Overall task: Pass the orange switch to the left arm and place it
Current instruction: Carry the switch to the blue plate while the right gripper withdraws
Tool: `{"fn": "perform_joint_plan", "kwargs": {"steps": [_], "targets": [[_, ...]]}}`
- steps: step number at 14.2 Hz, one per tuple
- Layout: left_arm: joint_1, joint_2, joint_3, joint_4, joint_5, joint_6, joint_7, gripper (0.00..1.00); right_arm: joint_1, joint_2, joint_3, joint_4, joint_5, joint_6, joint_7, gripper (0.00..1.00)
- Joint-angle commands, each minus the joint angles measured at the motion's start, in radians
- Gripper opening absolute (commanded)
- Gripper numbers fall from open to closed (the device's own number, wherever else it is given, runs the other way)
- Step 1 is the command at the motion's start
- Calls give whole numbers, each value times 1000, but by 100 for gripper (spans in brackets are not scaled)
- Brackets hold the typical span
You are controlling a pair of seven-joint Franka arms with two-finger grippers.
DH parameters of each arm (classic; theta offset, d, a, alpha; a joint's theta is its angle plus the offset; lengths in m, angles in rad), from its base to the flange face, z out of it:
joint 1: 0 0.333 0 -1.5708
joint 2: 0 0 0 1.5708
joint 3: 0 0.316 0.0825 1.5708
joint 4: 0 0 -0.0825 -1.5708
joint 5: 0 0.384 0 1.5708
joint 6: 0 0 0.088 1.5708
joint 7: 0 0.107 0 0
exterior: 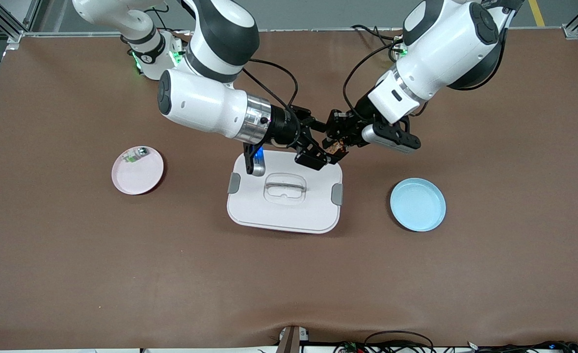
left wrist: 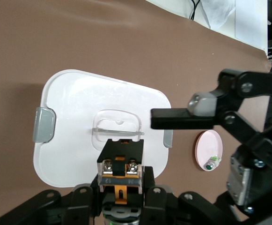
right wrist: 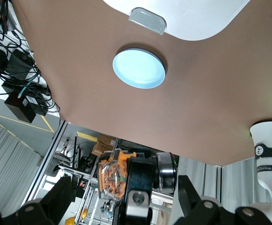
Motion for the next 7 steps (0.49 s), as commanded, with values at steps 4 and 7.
{"fn": "perform_joint_plan", "kwargs": {"steps": [4,7], "targets": [[27,-6,5,-5,216,-139,-11,0,-96,-91,-3,-19,-120,-309,-24,100],[43,-2,5,-8,374,-220,36,0,-154,-207,-3,-139,-165,-402,-129,100]]}}
